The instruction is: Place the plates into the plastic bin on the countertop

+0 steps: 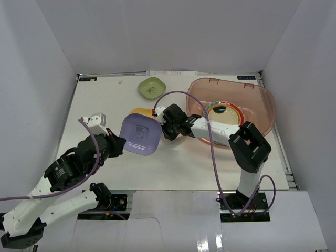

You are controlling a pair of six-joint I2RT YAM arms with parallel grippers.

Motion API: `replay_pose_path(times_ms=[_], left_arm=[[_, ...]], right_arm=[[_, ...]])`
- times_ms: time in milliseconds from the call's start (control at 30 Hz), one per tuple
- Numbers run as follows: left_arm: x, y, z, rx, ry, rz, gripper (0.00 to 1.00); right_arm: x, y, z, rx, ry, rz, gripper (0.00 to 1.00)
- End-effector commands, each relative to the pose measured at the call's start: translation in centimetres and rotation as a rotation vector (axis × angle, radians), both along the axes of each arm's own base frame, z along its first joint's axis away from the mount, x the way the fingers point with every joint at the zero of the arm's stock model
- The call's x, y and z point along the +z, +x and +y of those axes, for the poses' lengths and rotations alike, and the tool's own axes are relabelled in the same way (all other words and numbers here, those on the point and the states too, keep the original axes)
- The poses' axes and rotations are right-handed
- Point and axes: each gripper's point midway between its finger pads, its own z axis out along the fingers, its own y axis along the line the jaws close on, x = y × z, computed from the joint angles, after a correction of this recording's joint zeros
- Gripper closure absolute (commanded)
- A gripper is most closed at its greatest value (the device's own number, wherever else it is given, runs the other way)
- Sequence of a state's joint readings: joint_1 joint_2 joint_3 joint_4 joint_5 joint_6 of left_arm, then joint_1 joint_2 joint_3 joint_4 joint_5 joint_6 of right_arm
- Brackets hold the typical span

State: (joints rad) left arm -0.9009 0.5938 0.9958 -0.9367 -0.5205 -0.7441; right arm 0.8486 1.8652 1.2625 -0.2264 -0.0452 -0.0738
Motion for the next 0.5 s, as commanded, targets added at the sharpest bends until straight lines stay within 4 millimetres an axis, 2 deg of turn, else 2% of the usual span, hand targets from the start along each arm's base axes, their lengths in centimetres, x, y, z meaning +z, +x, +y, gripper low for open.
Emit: replay_pose_path(times_ms=[0,33,67,133,267,333,367,400,467], left_arm=[[3.1,1.0,-0.1,0.03,-0.055,-0.086,1.0],[3.3,1.1,-0.2,0.03,-0.06,-0.092,1.0],[3.9,1.3,-0.5,0.028,-0.083,-0.112,1.0],[4.8,1.5,-0.8,0.021,-0.103,-0.135,1.0],[7.2,2.0,-1.9,-0.011,-0.145,-0.193,1.0],[7.7,2.4,-3.1,-0.037,-0.15,-0.197,1.0],[7.8,2.5,-3.5,-0.047,-0.15,-0.199,1.0],[7.5,2.8,-4.2,-0.06,-0.14,-0.19,1.0],[7.5,3.1,-5.4,-0.096,-0.148,-0.192,1.0]], right_arm=[[7.0,-1.4,1.6,0.0,0.178,-0.065,0.89],[8.3,-1.8,1.8,-0.007,0.217,-0.063,0.9],[11.1,-2.2,1.8,-0.005,0.273,-0.088,0.92],[14.0,-2.6,1.7,-0.009,0.326,-0.106,0.92],[22.4,-3.6,0.6,0.01,0.47,-0.219,0.92],[25.3,-2.9,-0.4,-0.016,0.5,-0.295,0.92],[26.6,-2.0,-1.7,-0.07,0.498,-0.346,0.92],[26.9,-0.4,-3.3,-0.122,0.484,-0.369,0.92],[26.0,2.3,-6.6,-0.245,0.425,-0.372,0.92]])
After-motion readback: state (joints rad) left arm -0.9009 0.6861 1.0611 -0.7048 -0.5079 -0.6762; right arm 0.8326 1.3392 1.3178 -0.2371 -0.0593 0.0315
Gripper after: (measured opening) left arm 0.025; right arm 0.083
